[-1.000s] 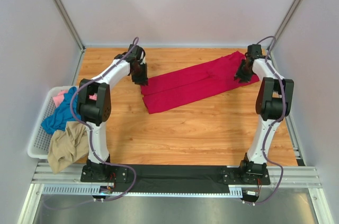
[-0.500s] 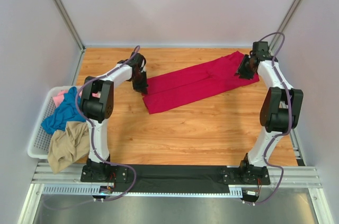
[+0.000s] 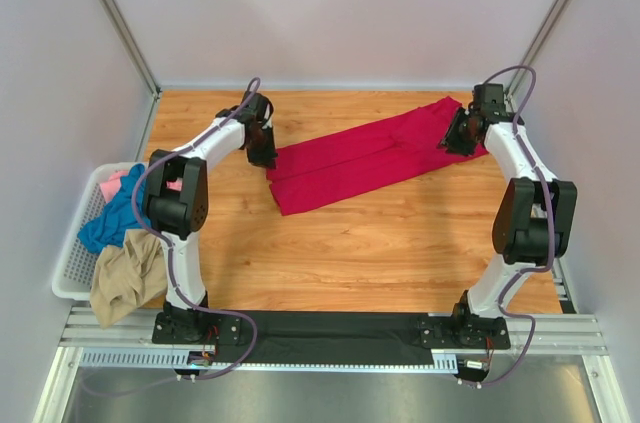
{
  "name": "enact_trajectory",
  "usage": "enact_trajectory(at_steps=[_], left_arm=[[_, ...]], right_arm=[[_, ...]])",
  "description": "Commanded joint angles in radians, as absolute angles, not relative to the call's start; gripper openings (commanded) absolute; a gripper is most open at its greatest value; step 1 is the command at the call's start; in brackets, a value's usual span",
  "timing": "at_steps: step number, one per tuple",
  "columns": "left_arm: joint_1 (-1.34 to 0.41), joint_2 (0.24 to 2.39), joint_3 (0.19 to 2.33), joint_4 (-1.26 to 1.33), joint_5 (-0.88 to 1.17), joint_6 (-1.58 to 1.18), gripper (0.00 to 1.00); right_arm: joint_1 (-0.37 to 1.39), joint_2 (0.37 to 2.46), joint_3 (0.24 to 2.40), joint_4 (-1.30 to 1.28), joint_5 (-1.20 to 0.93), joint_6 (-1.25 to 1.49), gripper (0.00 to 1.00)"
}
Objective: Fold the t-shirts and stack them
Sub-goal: Fold the tshirt
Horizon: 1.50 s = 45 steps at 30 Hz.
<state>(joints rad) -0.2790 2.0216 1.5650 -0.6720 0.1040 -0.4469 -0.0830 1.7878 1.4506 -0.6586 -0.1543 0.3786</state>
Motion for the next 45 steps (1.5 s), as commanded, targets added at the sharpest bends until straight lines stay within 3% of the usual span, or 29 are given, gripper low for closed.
enact_trajectory(at_steps=[1,4,16,21,27,28,31,38,45], left_arm=[[-0.278,2.019,1.562,-0.672,0.068,-0.436,0.15],[-0.278,2.049,1.559,-0.669,0.052,-0.436,0.11],[-0.278,2.057,1.466,-0.632,0.072,-0.497,0.09],[-0.278,1.997,1.486,-0.667,0.08,-0.494,0.15],[-0.278,1.951,1.607,-0.71,0.071,-0.436,0.31],[-0.278,1.962,1.63,-0.715,0.061,-0.414,0.39],[-0.275,2.015,1.692,-0.704,0.019,-0.327,0.49],[-0.258,2.169,1.906,-0.778,0.006,-0.138,0.49],[-0.256,2.203,1.867,-0.701,0.117,-0.109,0.43]], right_arm=[[-0.078,1.744,1.427,-0.618,-0.178,0.391,0.33],[-0.078,1.741,1.42,-0.617,-0.178,0.387,0.33],[-0.075,1.723,1.411,-0.624,-0.176,0.397,0.33],[-0.072,1.68,1.388,-0.643,-0.173,0.39,0.33],[-0.054,1.614,1.321,-0.64,-0.204,0.391,0.33],[-0.051,1.603,1.293,-0.64,-0.207,0.393,0.33],[-0.046,1.556,1.24,-0.624,-0.23,0.42,0.33],[-0.046,1.453,1.173,-0.614,-0.255,0.437,0.33],[-0.006,1.42,1.15,-0.568,-0.252,0.48,0.32]])
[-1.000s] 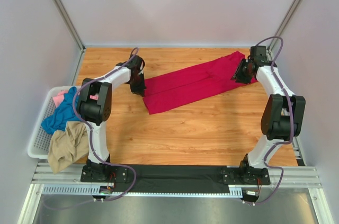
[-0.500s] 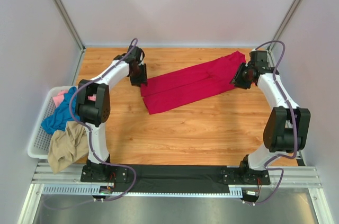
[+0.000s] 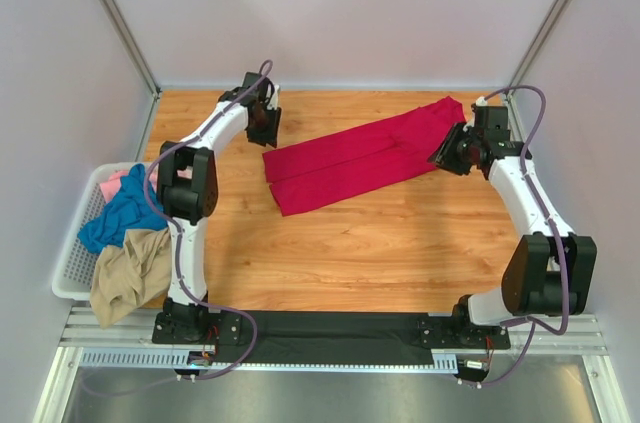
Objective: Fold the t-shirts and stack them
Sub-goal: Fold the tshirt
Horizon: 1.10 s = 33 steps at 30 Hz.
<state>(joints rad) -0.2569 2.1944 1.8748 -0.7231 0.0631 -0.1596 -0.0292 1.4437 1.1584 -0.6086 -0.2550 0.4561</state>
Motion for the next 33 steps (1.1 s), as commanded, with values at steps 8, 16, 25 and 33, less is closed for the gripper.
enact_trajectory(at_steps=[8,16,25,33], left_arm=[[-0.256,2.321,1.887,-0.825,0.003,-0.184,0.38],[-0.262,2.199,1.715,-0.887,-0.164,-0.35,0.34],[-0.276,1.96,1.386,-0.894,-0.255,-0.457,0.34],[-0.313,1.726,1.357,-0.926,-0.218,-0.436,0.41]], right_arm=[[-0.005,1.398,1.146,-0.601,-0.226,0.471,0.33],[-0.005,1.342,1.118,-0.667,-0.163,0.462,0.33],[-0.005,1.335,1.071,-0.648,-0.123,0.491,0.34],[-0.058,1.489,1.124,-0.508,-0.11,0.528,0.48]])
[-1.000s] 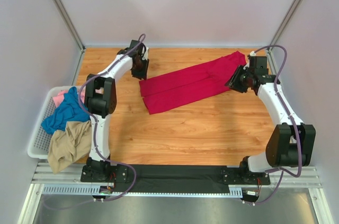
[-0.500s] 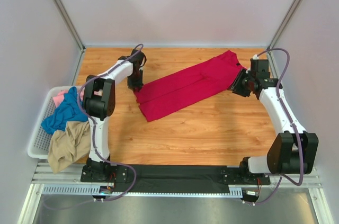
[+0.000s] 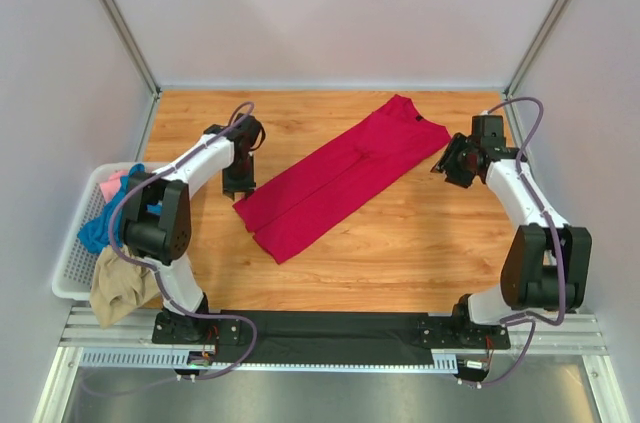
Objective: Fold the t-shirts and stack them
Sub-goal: Fold the tshirt
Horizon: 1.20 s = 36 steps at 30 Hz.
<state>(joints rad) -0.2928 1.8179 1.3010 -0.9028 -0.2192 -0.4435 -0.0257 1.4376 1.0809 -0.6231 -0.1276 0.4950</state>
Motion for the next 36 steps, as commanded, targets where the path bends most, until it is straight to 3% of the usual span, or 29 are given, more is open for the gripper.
enact_trajectory(at_steps=[1,15,24,28,31,34,36], left_arm=[[-0.322,1.717,1.371,-0.931,-0.212,-0.428,0.41],[-0.508,1.6,1.131,-0.631,0.215,-0.422,0.43],[-0.541,1.69,0.979,-0.509,0.176,-0.523,0.43],[-0.569,1.735,0.972,-0.512,0.132,-0.537,0.43],[-0.603,1.769,1.009,-0.557,0.075,-0.531,0.42],[-0.644,1.795,1.055,-0.61,0.008,-0.526,0.42],[-0.663,1.793,1.057,-0.617,0.002,-0.532,0.42]], right_arm=[[-0.084,1.508,1.134,-0.459,-0.118,0.546,0.49],[-0.169,1.945,1.4,-0.261,-0.212,0.568,0.48],[-0.181,2.136,1.543,-0.213,-0.183,0.534,0.48],[-0.186,2.213,1.652,-0.323,-0.192,0.52,0.47],[-0.178,2.253,1.749,-0.467,-0.082,0.505,0.43],[-0.179,2.295,1.805,-0.511,-0.081,0.477,0.32],[-0.181,2.316,1.831,-0.531,-0.058,0.46,0.19]])
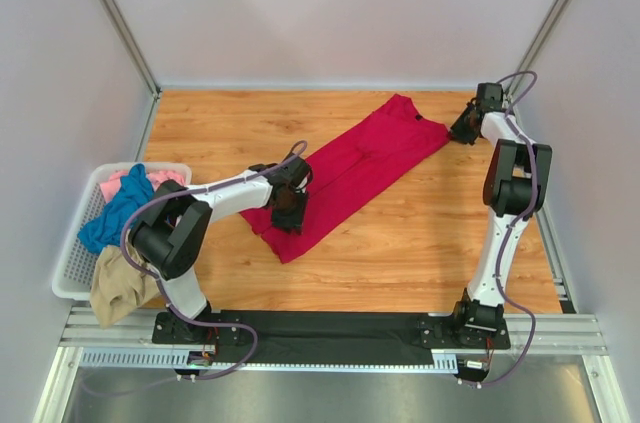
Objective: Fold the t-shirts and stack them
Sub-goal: Fold the tshirt
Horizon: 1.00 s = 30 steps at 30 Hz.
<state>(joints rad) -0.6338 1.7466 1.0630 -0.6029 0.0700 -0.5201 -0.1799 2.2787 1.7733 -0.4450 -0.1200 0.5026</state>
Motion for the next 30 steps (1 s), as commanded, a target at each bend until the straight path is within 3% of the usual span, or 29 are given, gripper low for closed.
enact_trajectory(at_steps=[1,2,4,16,19,22,26,30], left_arm=[[-0.669,1.792,1.054,-0.618,-0.026,-0.537,0.42],[-0.682,1.789,1.051,-0.623,-0.056,-0.54,0.42],[-0.702,1.778,1.045,-0.64,-0.087,-0.546,0.42],[-0.825,1.715,1.095,-0.618,0.067,-0.638,0.44],[-0.825,1.664,1.12,-0.591,0.158,-0.618,0.46],[-0.824,1.652,1.186,-0.644,0.169,-0.569,0.47],[-0.798,1.64,1.25,-0.739,-0.062,-0.427,0.52],[-0.663,1.644,1.253,-0.75,-0.035,-0.388,0.53]], right_arm=[[-0.183,2.324,1.842,-0.532,-0.055,0.457,0.15],[-0.184,2.336,1.85,-0.537,-0.058,0.453,0.07],[-0.19,2.348,1.874,-0.538,-0.063,0.446,0.0],[-0.207,2.456,2.083,-0.528,-0.092,0.402,0.0],[-0.218,2.499,2.19,-0.57,-0.112,0.393,0.08],[-0.221,2.505,2.253,-0.617,-0.123,0.422,0.23],[-0.21,2.364,2.149,-0.618,-0.149,0.468,0.37],[-0.177,2.203,1.99,-0.655,-0.155,0.506,0.45]])
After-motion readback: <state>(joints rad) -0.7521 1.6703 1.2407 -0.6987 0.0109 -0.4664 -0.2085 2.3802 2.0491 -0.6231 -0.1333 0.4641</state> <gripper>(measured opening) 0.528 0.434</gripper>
